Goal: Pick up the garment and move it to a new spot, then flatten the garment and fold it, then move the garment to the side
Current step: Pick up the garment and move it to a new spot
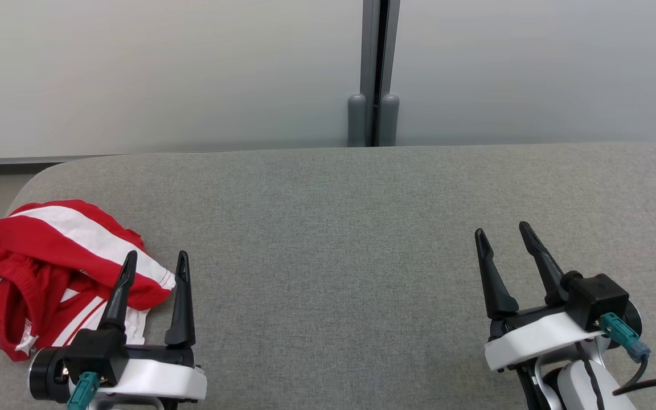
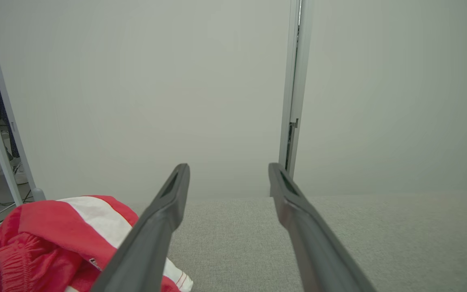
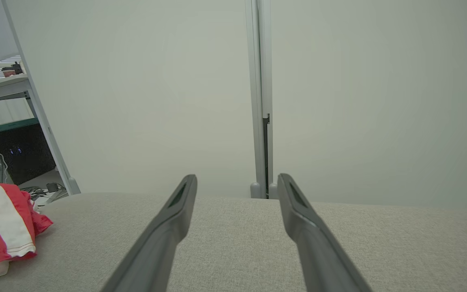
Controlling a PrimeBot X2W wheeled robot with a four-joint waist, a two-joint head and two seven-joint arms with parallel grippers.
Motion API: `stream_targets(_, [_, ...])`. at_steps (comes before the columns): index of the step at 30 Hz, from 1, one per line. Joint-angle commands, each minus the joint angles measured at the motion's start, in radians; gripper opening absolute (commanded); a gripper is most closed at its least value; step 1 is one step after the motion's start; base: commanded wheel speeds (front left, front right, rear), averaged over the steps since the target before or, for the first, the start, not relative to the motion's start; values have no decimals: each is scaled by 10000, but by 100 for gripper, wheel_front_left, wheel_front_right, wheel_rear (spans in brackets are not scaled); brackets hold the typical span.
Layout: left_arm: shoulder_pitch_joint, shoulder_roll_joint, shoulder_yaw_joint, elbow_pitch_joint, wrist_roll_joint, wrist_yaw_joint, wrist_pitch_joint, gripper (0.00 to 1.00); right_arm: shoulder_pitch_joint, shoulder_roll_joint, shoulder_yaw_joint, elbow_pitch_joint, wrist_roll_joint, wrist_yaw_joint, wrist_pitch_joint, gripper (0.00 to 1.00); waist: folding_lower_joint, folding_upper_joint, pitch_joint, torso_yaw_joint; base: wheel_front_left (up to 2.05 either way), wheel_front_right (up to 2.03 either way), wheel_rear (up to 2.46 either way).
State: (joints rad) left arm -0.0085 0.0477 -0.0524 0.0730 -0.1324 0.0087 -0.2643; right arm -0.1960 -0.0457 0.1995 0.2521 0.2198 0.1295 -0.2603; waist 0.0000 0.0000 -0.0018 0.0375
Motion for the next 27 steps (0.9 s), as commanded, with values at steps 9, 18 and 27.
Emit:
stream_targets(9, [-84,50,48,430,-301,-53,-3,100,-13,-86,7,41,26,22,-75,100,0,0,-21,66,0,0,0])
stream_targets(18, [-170,50,26,980,-509,-106,-3,100,65,-86,84,67,58,22,-75,100,0,0,-84,228,0,0,0])
stream_targets(27, [-202,49,198,1310,-455,-115,-3,100,197,-83,272,85,203,22,-72,100,0,0,-215,756,0,0,0])
